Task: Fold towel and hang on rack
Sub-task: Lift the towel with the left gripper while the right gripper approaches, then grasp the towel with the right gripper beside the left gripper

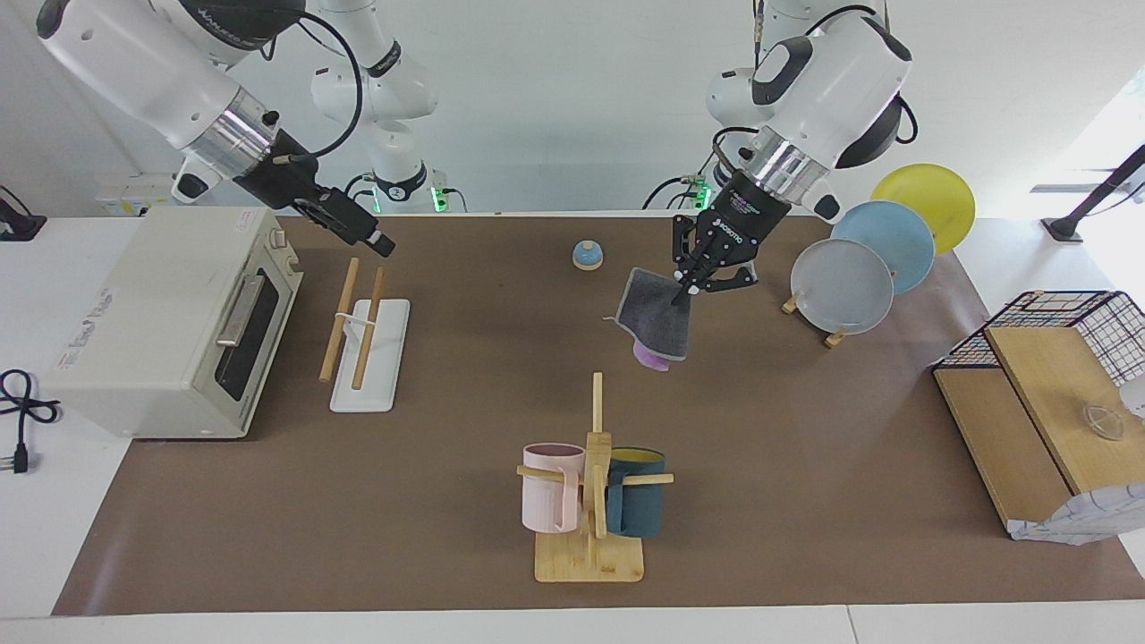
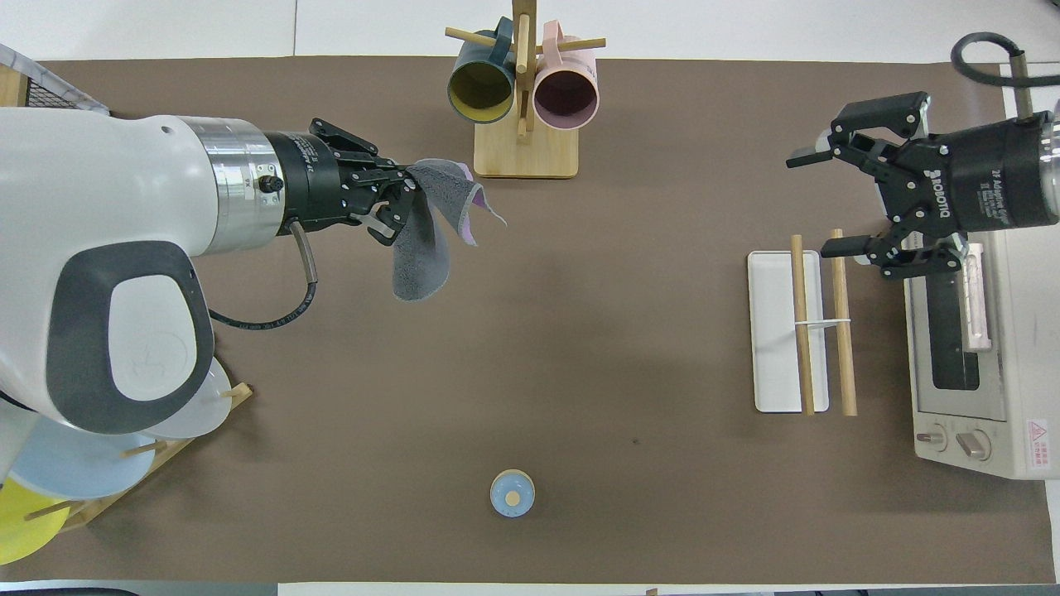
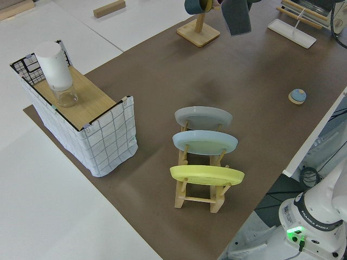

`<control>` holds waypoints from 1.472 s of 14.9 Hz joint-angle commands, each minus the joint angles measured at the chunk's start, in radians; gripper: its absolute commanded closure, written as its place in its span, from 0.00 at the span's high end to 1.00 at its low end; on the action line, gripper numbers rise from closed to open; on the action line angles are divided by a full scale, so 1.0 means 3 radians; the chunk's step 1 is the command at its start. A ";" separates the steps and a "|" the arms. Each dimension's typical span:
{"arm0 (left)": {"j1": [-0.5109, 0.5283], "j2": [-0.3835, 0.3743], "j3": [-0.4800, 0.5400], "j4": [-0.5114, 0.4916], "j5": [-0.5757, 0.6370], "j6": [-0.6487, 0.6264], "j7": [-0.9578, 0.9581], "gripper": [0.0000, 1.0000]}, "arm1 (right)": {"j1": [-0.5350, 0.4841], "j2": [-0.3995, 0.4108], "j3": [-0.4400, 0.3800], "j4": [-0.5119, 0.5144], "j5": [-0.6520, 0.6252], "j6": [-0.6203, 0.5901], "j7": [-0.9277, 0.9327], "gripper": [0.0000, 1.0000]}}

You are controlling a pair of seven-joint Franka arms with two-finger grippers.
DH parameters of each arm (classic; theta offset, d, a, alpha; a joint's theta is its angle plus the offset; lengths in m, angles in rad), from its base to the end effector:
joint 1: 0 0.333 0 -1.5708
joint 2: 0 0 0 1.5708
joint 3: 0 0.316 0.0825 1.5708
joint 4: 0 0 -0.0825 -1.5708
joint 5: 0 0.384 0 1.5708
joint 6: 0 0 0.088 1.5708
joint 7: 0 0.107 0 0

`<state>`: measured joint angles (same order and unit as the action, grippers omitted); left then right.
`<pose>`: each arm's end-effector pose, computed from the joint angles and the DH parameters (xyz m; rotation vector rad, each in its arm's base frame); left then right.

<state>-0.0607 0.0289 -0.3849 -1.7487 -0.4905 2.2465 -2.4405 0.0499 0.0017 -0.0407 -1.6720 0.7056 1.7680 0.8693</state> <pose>0.5471 -0.2729 0.5974 1.1502 2.3065 -0.5279 0.5728 0.0622 0.6141 -2.1743 1.1461 0.2755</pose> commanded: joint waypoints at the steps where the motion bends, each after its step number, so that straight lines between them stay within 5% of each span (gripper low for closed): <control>1: -0.0038 -0.0081 -0.0051 -0.0005 0.0040 0.0028 -0.0281 0.00 | 0.0221 -0.0231 0.0018 -0.0450 0.0322 0.0629 0.0873 1.00; 5: -0.0201 -0.0112 -0.0082 -0.0005 0.0045 0.0146 -0.0583 0.00 | 0.0773 -0.0338 0.0018 -0.0797 0.0609 0.1484 0.1621 1.00; 14: -0.0350 -0.0147 -0.0097 -0.0015 0.0152 0.0294 -0.1135 0.00 | 0.0999 -0.0369 0.0089 -0.0803 0.1109 0.1551 0.2175 1.00; 22: -0.0345 -0.0147 -0.0097 -0.0015 0.0152 0.0294 -0.1192 0.00 | 0.1424 -0.0339 0.0141 -0.1069 0.1115 0.2319 0.2073 1.00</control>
<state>-0.1568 0.0011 -0.4183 -1.7464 -0.4603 2.3242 -2.7238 0.4761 -0.0966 0.0019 -1.9689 1.0202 2.4338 1.5169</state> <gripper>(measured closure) 0.978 0.000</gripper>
